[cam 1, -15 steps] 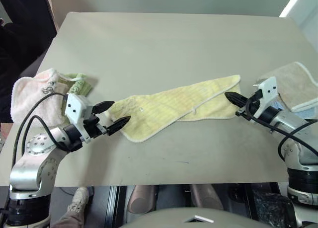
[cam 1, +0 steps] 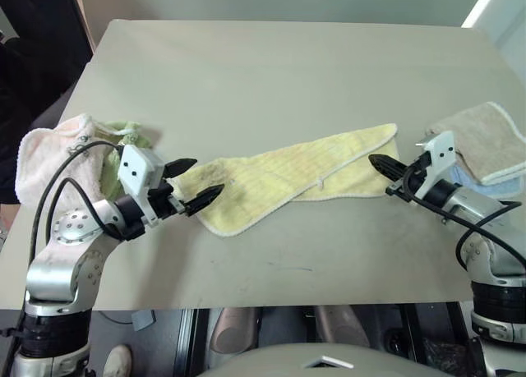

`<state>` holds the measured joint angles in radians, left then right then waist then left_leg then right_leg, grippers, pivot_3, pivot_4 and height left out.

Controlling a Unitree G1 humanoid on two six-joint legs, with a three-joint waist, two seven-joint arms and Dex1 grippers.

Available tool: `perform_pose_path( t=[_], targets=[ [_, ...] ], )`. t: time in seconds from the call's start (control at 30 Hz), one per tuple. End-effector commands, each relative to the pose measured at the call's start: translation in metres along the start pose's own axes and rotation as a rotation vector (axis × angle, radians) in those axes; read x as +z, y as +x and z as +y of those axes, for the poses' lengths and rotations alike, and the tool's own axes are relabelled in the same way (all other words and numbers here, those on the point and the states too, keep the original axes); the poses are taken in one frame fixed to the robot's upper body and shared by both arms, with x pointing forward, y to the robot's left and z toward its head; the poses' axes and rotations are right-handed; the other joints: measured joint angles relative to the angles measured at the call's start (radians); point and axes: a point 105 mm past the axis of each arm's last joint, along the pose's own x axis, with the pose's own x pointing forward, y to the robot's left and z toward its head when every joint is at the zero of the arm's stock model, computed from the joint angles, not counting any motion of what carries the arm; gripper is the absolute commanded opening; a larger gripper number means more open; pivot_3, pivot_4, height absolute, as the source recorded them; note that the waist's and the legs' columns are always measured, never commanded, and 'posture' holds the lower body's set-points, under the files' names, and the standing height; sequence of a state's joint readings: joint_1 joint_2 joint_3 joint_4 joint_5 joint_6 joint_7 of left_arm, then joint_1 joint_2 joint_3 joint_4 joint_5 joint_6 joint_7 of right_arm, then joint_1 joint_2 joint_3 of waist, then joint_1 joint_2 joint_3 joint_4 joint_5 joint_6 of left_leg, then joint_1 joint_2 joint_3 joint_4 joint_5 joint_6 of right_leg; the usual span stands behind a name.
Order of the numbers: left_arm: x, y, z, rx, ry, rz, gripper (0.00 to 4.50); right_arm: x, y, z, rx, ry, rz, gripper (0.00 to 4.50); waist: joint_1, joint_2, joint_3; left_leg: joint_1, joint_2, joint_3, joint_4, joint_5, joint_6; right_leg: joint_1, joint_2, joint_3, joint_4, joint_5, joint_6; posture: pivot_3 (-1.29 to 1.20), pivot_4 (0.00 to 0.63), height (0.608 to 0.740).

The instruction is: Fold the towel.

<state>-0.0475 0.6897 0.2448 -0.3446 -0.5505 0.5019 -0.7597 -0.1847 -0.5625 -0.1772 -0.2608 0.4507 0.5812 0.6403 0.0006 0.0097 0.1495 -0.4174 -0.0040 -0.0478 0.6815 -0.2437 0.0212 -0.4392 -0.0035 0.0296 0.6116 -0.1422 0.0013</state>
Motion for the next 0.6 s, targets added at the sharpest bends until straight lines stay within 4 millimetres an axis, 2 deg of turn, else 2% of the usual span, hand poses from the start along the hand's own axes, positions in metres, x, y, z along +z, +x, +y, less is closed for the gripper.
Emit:
perform_pose_path(
  t=[0.03, 0.23, 0.47, 0.6],
  targets=[
    [0.007, 0.004, 0.003, 0.011, 0.041, -0.03, 4.47, 0.019, -0.002, -0.001, -0.003, -0.048, -0.056, 0.0, 0.0, 0.0, 0.0, 0.0, 0.0, 0.0, 0.0, 0.0, 0.0, 0.0, 0.0, 0.0, 0.0, 0.0, 0.0, 0.0, 0.15, 0.735],
    [0.005, 0.015, 0.002, 0.015, 0.06, -0.045, 4.47, 0.021, -0.001, -0.006, -0.013, -0.058, -0.058, 0.0, 0.001, 0.0, 0.0, 0.0, 0.0, 0.0, 0.0, 0.0, 0.0, 0.0, 0.0, 0.0, 0.0, 0.0, 0.0, 0.0, 0.15, 0.735],
    [0.009, 0.019, 0.0, -0.007, 0.104, -0.048, 4.47, 0.024, -0.001, -0.01, 0.0, -0.081, -0.055, 0.0, 0.0, 0.0, 0.0, 0.0, 0.0, 0.0, 0.0, 0.0, 0.0, 0.0, 0.0, 0.0, 0.0, 0.0, 0.0, 0.0, 0.15, 0.735],
    [0.009, 0.015, -0.008, -0.139, 0.162, -0.011, 4.47, 0.025, 0.001, -0.008, -0.009, -0.084, -0.058, 0.0, 0.0, 0.0, 0.0, 0.0, 0.0, 0.0, 0.0, 0.0, 0.0, 0.0, 0.0, 0.0, 0.0, 0.0, 0.0, 0.0, 0.15, 0.735]
  ],
)
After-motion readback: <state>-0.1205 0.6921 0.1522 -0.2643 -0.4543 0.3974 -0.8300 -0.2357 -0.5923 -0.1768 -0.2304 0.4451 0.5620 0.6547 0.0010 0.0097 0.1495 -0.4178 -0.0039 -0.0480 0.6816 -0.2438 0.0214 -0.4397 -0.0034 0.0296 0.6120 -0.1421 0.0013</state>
